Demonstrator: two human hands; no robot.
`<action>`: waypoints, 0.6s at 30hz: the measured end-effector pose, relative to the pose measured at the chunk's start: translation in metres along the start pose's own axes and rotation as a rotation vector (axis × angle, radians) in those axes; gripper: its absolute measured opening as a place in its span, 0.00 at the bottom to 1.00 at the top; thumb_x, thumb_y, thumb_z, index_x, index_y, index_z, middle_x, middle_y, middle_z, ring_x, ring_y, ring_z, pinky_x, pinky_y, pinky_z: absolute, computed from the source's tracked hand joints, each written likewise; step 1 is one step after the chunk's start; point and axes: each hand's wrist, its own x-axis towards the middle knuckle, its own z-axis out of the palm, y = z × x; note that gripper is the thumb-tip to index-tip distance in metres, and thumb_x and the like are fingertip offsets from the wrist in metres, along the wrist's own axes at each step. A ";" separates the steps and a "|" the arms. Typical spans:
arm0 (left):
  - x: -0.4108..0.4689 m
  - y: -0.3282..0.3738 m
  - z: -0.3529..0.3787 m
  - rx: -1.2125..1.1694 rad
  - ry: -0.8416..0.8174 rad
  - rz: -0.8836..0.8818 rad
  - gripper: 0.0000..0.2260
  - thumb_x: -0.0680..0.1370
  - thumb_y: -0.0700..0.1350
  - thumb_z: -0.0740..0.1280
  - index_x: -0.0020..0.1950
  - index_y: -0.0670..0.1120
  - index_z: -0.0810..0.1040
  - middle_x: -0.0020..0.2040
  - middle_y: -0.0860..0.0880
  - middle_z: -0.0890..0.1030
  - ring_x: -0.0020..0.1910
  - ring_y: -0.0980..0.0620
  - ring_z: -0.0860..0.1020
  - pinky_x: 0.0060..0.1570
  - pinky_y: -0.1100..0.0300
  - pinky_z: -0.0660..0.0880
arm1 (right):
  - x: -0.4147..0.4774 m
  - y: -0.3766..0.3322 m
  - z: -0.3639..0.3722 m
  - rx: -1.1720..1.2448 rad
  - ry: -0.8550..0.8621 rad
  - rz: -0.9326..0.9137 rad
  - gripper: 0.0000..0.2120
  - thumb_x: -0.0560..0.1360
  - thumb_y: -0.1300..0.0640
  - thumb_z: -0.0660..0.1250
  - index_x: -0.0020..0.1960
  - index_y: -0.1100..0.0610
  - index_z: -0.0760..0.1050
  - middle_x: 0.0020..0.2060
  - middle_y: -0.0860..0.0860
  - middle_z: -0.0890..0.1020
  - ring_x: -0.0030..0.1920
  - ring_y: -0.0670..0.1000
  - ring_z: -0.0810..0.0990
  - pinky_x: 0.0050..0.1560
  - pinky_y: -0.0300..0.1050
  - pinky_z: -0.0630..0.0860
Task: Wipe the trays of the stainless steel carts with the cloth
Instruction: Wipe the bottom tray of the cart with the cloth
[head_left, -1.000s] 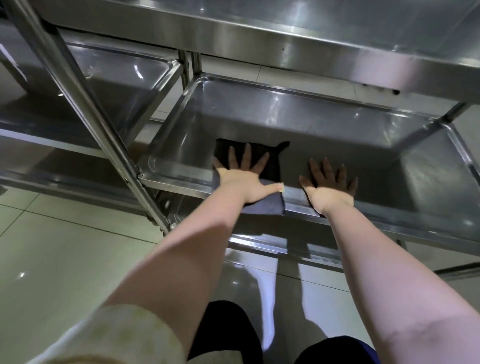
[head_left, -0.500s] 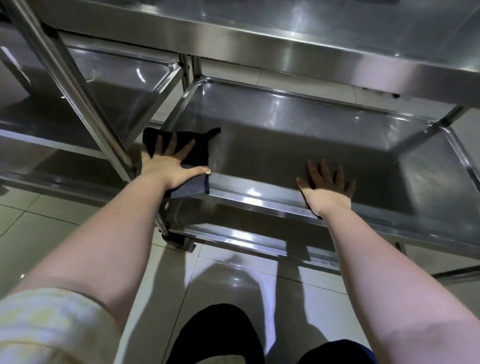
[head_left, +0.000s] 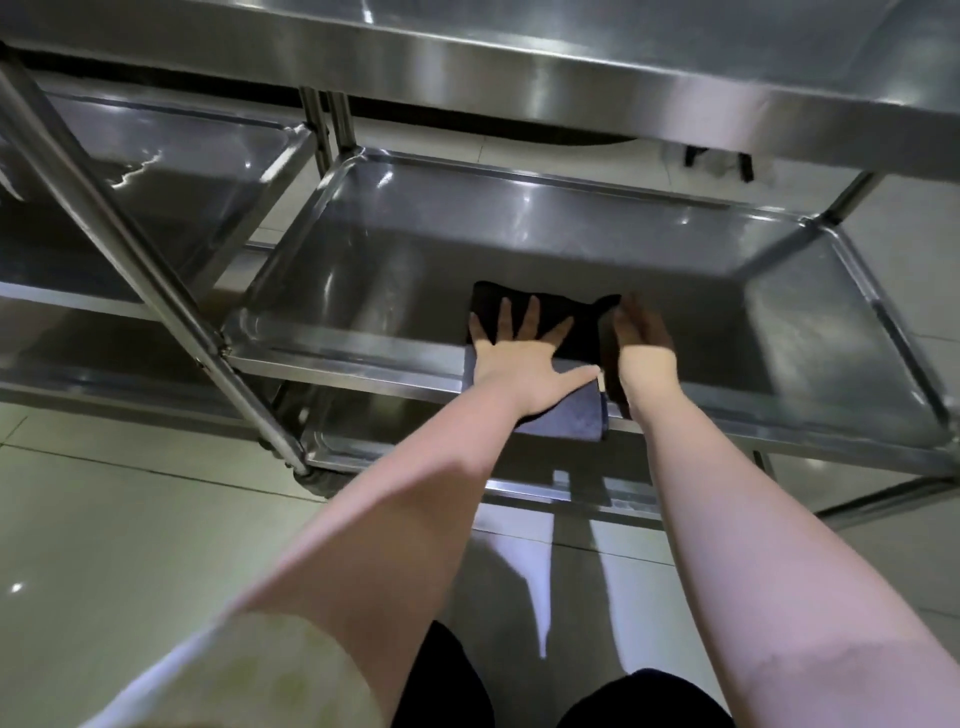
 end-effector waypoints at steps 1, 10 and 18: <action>-0.005 -0.005 -0.004 -0.101 0.086 -0.012 0.30 0.77 0.67 0.57 0.77 0.61 0.60 0.81 0.47 0.51 0.79 0.41 0.47 0.74 0.38 0.42 | -0.003 -0.002 0.000 0.057 0.010 0.000 0.17 0.81 0.61 0.63 0.69 0.56 0.73 0.63 0.53 0.78 0.58 0.48 0.77 0.52 0.32 0.73; -0.021 -0.043 -0.038 -0.600 0.199 -0.496 0.23 0.73 0.46 0.75 0.64 0.39 0.73 0.62 0.39 0.77 0.59 0.40 0.76 0.49 0.57 0.71 | -0.023 -0.018 0.001 -0.312 -0.064 -0.212 0.12 0.77 0.65 0.63 0.54 0.55 0.81 0.44 0.58 0.83 0.41 0.52 0.78 0.42 0.38 0.73; -0.010 0.009 -0.057 -0.388 0.109 -0.302 0.13 0.80 0.42 0.63 0.62 0.39 0.77 0.59 0.40 0.79 0.58 0.40 0.77 0.52 0.54 0.73 | -0.001 -0.083 0.014 -1.072 -0.507 -0.521 0.33 0.74 0.67 0.63 0.75 0.46 0.63 0.76 0.54 0.62 0.74 0.59 0.62 0.74 0.54 0.60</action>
